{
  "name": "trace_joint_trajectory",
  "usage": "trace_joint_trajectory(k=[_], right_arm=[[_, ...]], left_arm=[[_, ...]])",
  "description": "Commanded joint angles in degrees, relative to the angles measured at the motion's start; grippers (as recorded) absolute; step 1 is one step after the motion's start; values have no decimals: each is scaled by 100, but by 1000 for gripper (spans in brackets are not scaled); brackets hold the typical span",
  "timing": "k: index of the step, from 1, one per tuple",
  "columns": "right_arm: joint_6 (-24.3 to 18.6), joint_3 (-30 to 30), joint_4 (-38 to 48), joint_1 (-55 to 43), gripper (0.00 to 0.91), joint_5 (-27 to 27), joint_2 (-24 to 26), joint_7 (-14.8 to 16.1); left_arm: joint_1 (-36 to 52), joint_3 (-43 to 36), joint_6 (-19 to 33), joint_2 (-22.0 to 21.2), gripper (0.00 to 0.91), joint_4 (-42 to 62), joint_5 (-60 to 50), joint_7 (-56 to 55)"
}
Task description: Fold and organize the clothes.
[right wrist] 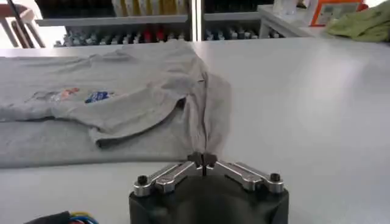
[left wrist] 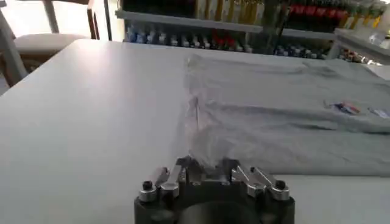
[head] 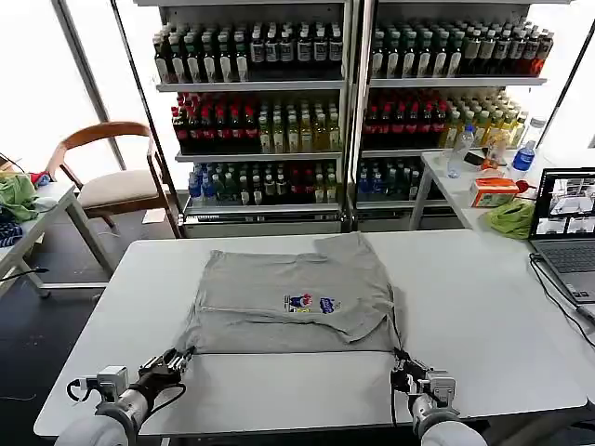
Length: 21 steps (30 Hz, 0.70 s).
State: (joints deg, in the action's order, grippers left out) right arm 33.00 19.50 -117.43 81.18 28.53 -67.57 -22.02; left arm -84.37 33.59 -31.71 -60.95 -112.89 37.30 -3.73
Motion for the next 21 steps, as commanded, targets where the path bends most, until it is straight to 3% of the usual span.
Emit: trace_joint_trajectory(k=[1, 11, 21], right_arm=[[19, -16, 16, 17, 0, 16, -14, -1], [15, -6, -32, 14, 0, 54, 87, 159], [17, -152, -263, -12, 0, 185, 356, 284]], left_arm=[[-21, 0, 53, -3, 10, 21, -7, 49], [-102, 81, 165, -66, 10, -81, 0, 64], [-718, 448, -29, -206, 10, -631, 13, 69]])
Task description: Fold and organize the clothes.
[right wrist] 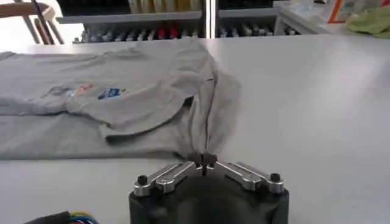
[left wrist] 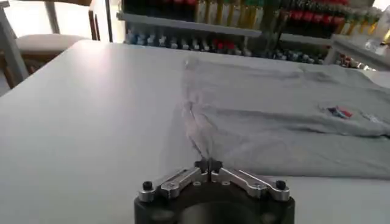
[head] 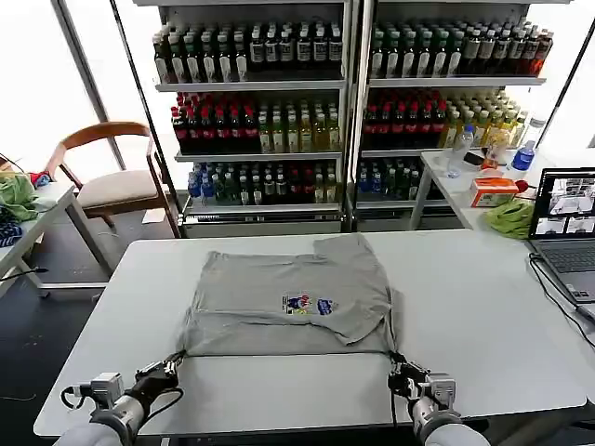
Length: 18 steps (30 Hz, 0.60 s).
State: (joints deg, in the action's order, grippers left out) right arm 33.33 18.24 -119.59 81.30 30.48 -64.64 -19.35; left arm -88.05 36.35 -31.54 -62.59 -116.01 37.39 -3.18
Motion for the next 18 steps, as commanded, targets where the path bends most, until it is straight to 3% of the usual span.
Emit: trace_joint_trajectory(k=[1, 18], right_arm=[[-15, -37, -65, -27, 0, 4, 105, 22], [-12, 370, -764, 743, 0, 254, 745, 239]], left_arm=[[-428, 201, -46, -62, 10, -397, 15, 14], [-1349, 944, -136, -152, 10, -884, 9, 38]])
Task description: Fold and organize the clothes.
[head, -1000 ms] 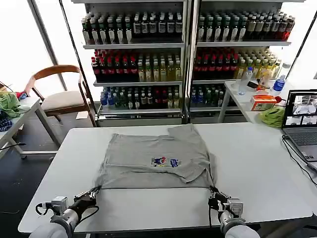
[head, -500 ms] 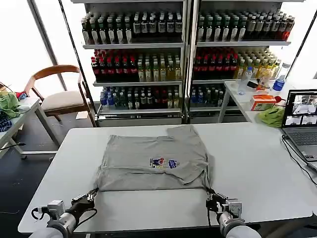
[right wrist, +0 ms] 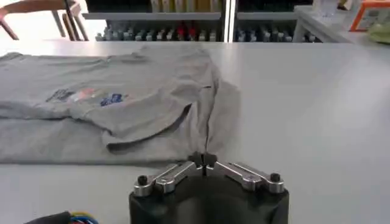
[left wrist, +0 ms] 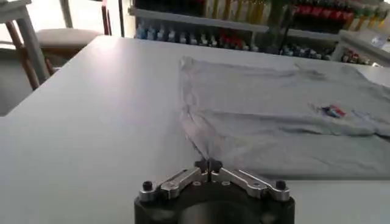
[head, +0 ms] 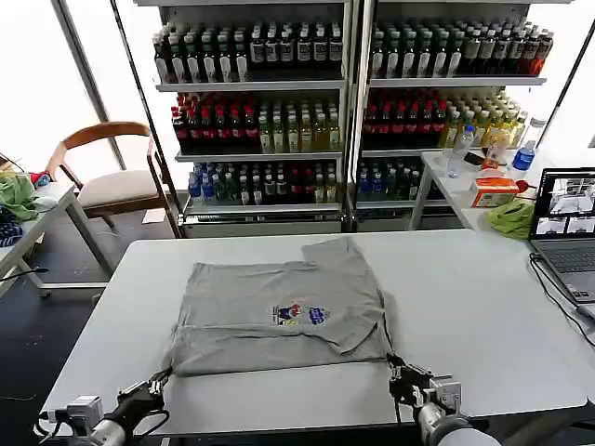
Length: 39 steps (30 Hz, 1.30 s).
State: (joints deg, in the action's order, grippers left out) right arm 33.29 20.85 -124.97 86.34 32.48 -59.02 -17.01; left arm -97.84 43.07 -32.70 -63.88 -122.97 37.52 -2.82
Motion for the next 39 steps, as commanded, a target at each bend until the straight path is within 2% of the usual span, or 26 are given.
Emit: trace_joint_trajectory(k=[1, 18, 19, 20, 21, 22, 23, 24, 34, 39], right_arm=[[-8, 180, -273, 359, 0, 74, 211, 26], [-10, 481, -556, 1244, 0, 12, 143, 189], [-11, 470, -563, 1283, 50, -17, 128, 202], [-10, 458, -571, 1313, 484, -50, 107, 209], [-9, 444, -578, 1338, 776, -78, 77, 201], [-10, 434, -580, 1350, 907, -94, 60, 196], [-10, 422, -582, 1366, 907, -130, 24, 198], [-9, 413, -589, 1374, 907, -156, 12, 193], [-14, 509, -702, 1292, 907, -112, 38, 253], [-15, 653, -721, 956, 907, 95, 145, 490]], left_arm=[[-393, 299, -26, -29, 10, -210, -6, -2], [-1014, 530, -35, -92, 10, -593, -285, 100], [-1033, 526, -36, -98, 10, -596, -307, 105], [-1044, 528, -37, -107, 20, -606, -319, 116], [-1057, 529, -35, -113, 20, -610, -318, 132], [-1066, 533, -37, -117, 40, -614, -320, 136], [-1089, 532, -40, -125, 191, -626, -362, 134], [-1099, 530, -38, -135, 907, -636, -394, 152], [-1184, 787, -44, -98, 907, -871, -351, 227], [-1054, 1032, -45, 27, 907, -842, -78, 306]])
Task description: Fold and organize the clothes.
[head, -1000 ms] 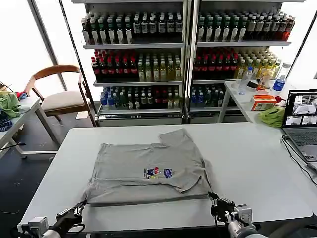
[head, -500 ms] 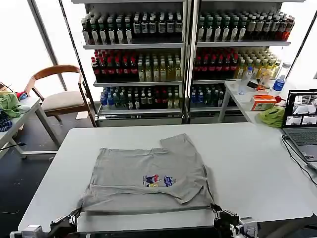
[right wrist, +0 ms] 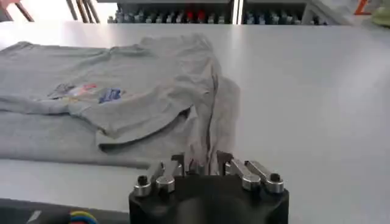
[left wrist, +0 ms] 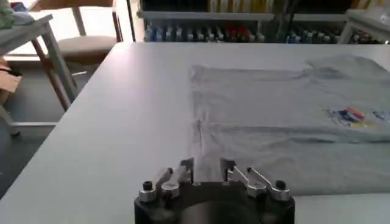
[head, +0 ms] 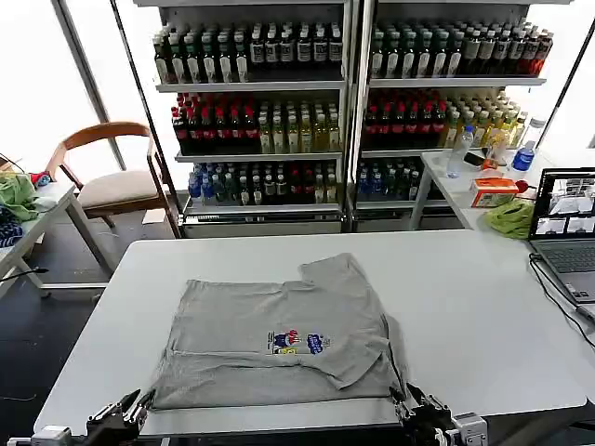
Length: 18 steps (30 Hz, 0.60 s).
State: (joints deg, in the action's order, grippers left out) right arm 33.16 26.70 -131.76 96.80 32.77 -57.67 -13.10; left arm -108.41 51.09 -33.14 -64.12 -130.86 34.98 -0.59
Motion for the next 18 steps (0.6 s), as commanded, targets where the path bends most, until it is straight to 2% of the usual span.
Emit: trace_joint_trajectory(k=[1, 8, 14, 18], right_arm=[[-3, 84, 10, -254, 907, 99, 21, 127], [7, -213, 587, -1914, 907, 192, 192, 529], [22, -889, 1749, -3582, 907, 304, 107, 889], [23, -1419, 2871, -4846, 907, 307, -164, 999]], left_arm=[[82, 299, -2, 89, 907, -24, 237, 82], [974, 322, -1, 784, 907, 390, 602, 108], [1835, -200, 8, 1324, 907, 1298, 751, 325], [2558, -580, 5, 1672, 907, 1880, 955, 402]])
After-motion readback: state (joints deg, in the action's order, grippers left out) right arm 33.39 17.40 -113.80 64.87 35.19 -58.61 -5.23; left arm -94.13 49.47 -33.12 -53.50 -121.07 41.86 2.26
